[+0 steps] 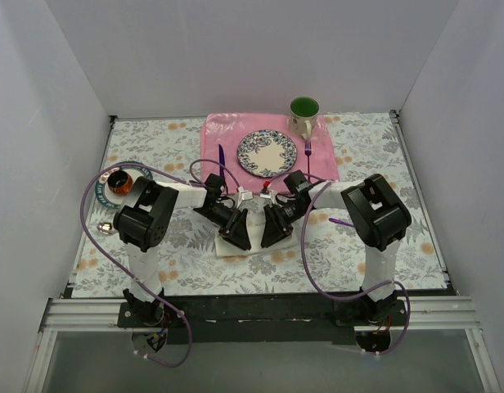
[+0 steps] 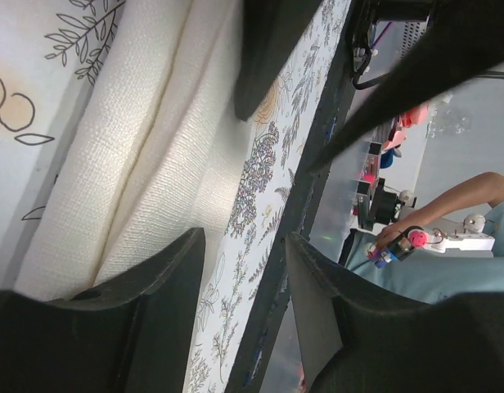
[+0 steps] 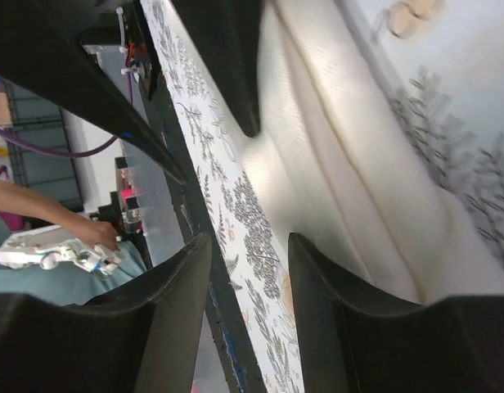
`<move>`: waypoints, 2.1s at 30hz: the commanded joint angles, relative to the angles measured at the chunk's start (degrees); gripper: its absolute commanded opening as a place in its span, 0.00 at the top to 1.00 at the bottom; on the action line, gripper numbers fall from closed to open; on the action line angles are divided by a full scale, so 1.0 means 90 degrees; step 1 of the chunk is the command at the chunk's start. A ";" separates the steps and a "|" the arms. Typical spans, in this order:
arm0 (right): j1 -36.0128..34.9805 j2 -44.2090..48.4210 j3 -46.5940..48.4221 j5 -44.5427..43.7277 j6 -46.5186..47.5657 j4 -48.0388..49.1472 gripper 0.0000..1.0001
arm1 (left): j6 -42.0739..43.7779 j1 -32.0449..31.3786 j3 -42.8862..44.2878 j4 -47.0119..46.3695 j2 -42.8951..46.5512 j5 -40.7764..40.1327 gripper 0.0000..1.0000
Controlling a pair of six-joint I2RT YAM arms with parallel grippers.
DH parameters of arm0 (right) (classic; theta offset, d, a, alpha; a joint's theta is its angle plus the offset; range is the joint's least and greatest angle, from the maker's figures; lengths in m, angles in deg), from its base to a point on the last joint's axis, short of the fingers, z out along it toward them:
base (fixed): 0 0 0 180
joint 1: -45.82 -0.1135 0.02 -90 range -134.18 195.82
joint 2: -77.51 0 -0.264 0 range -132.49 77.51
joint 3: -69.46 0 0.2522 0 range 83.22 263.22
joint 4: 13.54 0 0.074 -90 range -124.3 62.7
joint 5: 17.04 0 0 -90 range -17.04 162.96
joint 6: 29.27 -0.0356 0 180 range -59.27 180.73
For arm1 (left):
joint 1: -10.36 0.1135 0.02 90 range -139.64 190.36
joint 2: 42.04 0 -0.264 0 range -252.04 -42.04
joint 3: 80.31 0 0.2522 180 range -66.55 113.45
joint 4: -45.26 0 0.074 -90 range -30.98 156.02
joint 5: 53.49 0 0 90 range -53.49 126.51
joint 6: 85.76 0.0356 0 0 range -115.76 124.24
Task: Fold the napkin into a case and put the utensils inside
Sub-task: Smooth out the smaller rectangle-folded napkin at the center of the board.
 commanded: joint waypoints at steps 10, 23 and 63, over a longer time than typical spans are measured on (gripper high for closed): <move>0.0778 -0.0198 -0.0388 -0.1018 0.1662 -0.1241 0.48 | 0.0295 0.0313 -0.0174 0.0121 -0.0355 -0.1043 0.55; 0.1208 0.0085 -0.0545 -0.1380 0.2444 -0.2053 0.48 | 0.0198 0.0352 -0.0086 0.0082 -0.0453 -0.1093 0.55; 0.1637 0.1032 0.0559 -0.1341 0.1800 -0.1740 0.47 | 0.0295 -0.1062 0.1242 -0.1010 0.0865 -0.2722 0.23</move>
